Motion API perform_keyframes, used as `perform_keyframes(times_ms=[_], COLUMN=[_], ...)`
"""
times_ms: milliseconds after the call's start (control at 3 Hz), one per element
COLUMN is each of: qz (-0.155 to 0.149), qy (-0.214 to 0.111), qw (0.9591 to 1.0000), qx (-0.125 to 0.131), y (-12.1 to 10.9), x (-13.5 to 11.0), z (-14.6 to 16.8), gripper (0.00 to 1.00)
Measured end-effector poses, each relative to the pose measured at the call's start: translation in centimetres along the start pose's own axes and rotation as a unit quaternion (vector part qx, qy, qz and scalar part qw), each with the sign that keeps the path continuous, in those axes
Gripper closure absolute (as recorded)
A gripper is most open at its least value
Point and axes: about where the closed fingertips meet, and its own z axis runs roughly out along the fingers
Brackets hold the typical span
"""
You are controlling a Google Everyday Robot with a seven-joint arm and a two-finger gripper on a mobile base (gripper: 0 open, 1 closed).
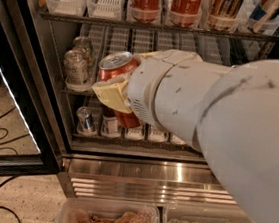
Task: Pick coke can from top shelf of fridge
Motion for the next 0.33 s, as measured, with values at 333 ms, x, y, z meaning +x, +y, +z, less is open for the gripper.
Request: perform_keyframes(times_ms=[333], qz=[0.000], qy=[0.000], qw=[1.0000], qx=[0.000], y=[0.00], x=[0.00], z=[0.00], gripper=[1.00])
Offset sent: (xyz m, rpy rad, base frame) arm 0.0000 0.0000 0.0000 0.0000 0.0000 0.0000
